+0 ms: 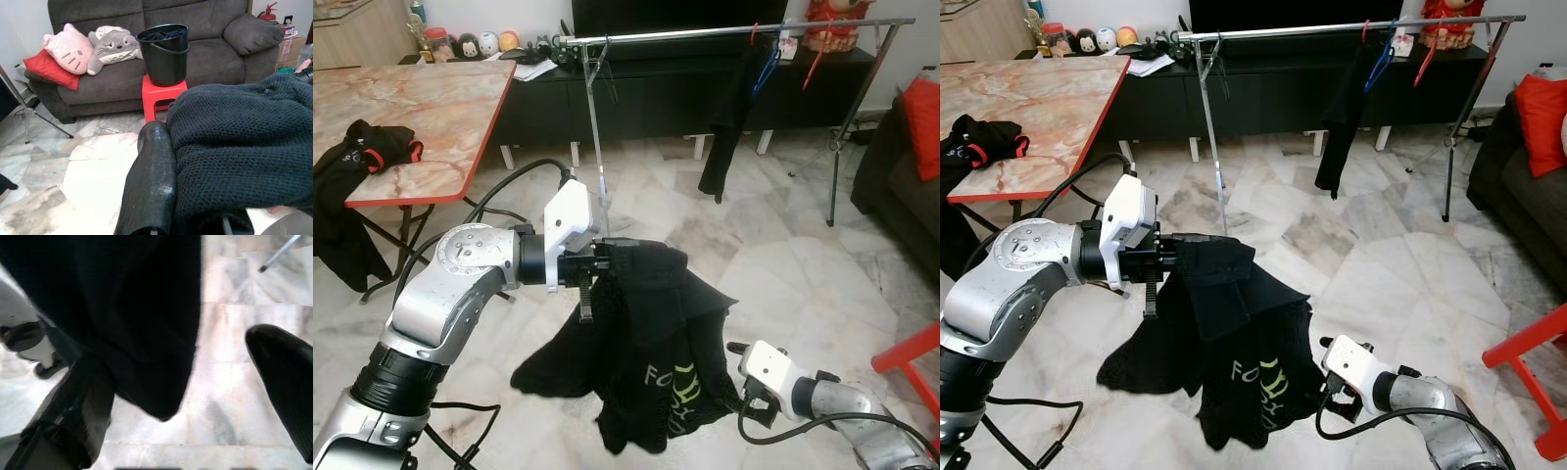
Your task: Hang hanger
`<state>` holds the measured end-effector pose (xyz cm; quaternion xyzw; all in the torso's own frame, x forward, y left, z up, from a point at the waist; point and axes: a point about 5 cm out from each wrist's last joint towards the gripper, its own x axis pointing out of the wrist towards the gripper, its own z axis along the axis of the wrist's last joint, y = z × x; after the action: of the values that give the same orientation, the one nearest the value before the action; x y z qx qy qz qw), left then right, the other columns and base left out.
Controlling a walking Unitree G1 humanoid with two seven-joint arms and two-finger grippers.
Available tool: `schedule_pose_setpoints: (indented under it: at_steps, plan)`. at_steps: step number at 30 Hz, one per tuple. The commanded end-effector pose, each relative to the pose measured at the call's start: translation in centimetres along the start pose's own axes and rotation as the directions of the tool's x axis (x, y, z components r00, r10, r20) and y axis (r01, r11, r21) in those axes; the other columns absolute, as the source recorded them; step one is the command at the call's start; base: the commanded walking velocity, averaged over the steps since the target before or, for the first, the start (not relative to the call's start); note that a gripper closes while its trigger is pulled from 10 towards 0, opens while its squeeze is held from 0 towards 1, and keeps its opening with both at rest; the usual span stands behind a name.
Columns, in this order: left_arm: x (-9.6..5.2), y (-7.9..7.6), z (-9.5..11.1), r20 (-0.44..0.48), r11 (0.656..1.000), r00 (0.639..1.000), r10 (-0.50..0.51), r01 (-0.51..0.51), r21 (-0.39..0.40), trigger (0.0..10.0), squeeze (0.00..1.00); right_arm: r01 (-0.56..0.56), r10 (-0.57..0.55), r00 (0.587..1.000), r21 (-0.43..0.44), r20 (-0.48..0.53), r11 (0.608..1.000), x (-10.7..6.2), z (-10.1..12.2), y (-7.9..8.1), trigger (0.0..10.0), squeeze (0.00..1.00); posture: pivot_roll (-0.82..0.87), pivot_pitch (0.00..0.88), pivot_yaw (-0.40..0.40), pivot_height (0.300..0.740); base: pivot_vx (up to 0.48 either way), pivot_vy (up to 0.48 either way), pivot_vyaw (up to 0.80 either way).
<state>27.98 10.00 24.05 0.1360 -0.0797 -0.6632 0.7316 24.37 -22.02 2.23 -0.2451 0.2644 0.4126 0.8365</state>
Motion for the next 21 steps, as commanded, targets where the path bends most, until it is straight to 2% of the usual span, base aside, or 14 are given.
schedule_pose_setpoints:
  at_steps: [1,4,15,21]
  plan:
    - [-0.2,0.4,1.4,0.008,0.998,1.000,0.001,-0.002,0.060,10.0,0.00,-0.043,0.043,0.999,0.022,0.000,0.999,0.3,-0.2,0.7,10.0,0.00,0.00,0.029,0.030,0.740,0.000,0.000,0.00]
    - [-0.3,0.4,1.5,0.004,0.998,1.000,-0.004,0.004,0.064,10.0,0.00,-0.052,0.052,0.999,0.039,0.002,0.998,0.7,-0.3,1.1,10.0,0.00,0.01,0.029,0.034,0.740,0.000,0.000,0.00]
    - [-0.1,0.2,2.2,0.023,0.998,0.999,-0.033,0.031,0.062,10.0,0.00,0.008,-0.007,1.000,0.059,-0.014,0.998,1.4,-0.6,0.5,10.0,0.00,0.02,0.025,0.036,0.740,0.000,0.000,0.00]
    - [0.1,0.3,3.2,0.060,0.997,0.997,-0.041,0.038,0.061,10.0,0.00,0.058,-0.057,0.998,0.088,-0.020,0.994,2.5,-0.6,0.6,10.0,0.00,0.03,0.020,0.040,0.740,0.000,0.000,0.00]
